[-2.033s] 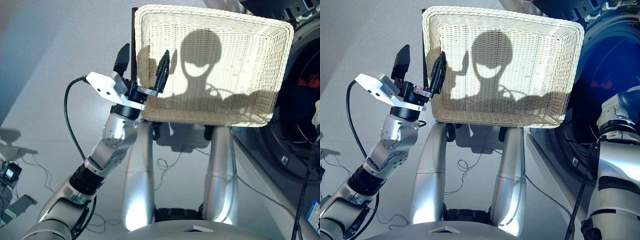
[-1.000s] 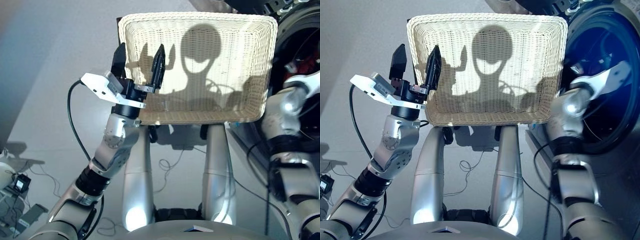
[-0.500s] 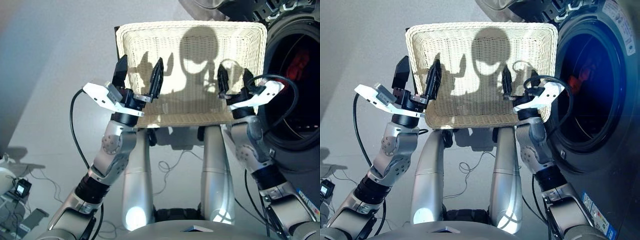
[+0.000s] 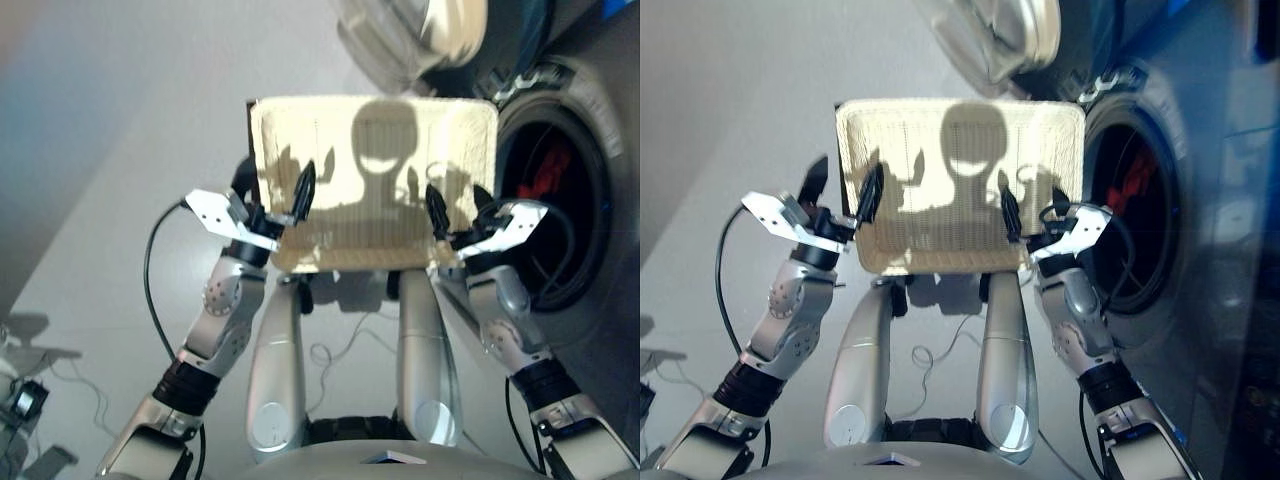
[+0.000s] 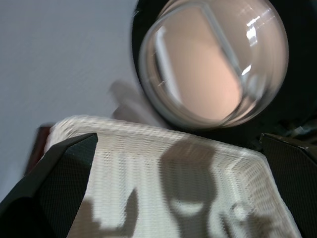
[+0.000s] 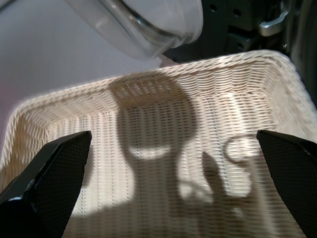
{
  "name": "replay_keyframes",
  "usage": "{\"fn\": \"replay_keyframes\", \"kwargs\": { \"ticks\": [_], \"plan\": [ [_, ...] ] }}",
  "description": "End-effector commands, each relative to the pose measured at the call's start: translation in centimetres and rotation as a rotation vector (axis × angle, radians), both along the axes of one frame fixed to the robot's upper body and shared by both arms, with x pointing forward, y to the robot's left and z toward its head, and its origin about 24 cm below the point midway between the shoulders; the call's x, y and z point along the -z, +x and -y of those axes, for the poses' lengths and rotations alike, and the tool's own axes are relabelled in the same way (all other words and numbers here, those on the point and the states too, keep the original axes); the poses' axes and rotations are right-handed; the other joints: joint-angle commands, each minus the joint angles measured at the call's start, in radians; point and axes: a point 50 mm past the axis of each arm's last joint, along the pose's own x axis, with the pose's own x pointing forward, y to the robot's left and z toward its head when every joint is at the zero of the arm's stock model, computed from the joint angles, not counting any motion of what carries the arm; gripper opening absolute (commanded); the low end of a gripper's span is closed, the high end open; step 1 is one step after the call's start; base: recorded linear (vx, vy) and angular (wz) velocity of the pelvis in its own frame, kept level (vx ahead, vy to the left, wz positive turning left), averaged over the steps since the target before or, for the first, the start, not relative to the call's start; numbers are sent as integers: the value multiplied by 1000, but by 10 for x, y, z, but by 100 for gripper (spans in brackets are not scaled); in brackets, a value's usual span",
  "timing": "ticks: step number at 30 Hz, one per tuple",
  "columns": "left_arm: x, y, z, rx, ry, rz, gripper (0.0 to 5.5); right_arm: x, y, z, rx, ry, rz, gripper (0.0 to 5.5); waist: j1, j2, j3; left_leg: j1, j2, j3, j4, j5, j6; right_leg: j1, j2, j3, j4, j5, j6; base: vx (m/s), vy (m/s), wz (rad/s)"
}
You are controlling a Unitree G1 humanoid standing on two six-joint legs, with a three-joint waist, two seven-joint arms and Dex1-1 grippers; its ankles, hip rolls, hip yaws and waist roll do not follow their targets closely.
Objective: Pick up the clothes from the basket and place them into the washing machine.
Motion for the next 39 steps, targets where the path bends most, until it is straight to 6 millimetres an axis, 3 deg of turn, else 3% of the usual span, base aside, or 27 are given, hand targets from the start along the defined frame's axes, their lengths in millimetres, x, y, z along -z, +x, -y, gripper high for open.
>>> {"fn": "replay_keyframes", "kwargs": {
  "ticks": [1, 2, 8, 13, 19, 24, 28, 39],
  "plan": [
    [13, -5, -11, -23, 69, -20, 550, 4, -9, 9, 18, -95, -1, 550, 9, -10, -33, 61, -4, 9, -31, 26, -20, 151, -24, -7, -251, 186, 116, 173, 29, -18],
    [44, -8, -21, -63, 135, -132, 550, 23, -15, 13, 27, -156, -82, 550, 13, -13, -51, 128, -7, 14, -77, 34, -21, 222, -27, -12, -298, 196, 123, 175, 33, -38],
    [112, -36, -44, -147, 204, -430, 550, 62, -37, 20, -11, -309, -257, 550, 21, -21, -135, 273, -3, 26, -182, 57, -31, 366, -38, -38, -400, 213, 135, 148, 11, -29],
    [149, -68, -65, -190, 295, -619, 550, 98, -67, 31, -49, -415, -450, 550, 23, -31, -217, 370, 3, 29, -245, 67, -34, 459, -37, -57, -452, 220, 142, 90, -16, 77],
    [191, -112, -84, -291, 374, -895, 550, 143, -111, 31, -96, -480, -704, 550, 19, -41, -338, 486, 9, 50, -333, 74, -39, 564, -44, -67, -531, 239, 155, 110, -14, 6],
    [209, -142, -84, -297, 386, -1033, 550, 166, -147, 34, 21, -330, -864, 550, 11, -47, -410, 556, 15, 69, -347, 52, -37, 642, -40, -70, -572, 235, 157, 123, -19, -63],
    [217, -158, -81, -270, 397, -1094, 550, 175, -162, 38, 66, -307, -934, 550, 7, -47, -439, 581, 18, 71, -347, 42, -35, 673, -36, -73, -587, 231, 155, 45, -13, -25],
    [220, -166, -80, -240, 426, -1124, 550, 186, -180, 36, 92, -311, -1033, 550, -2, -44, -464, 603, 22, 72, -347, 34, -35, 698, -31, -72, -594, 222, 146, 0, 0, 0]
  ]
}}
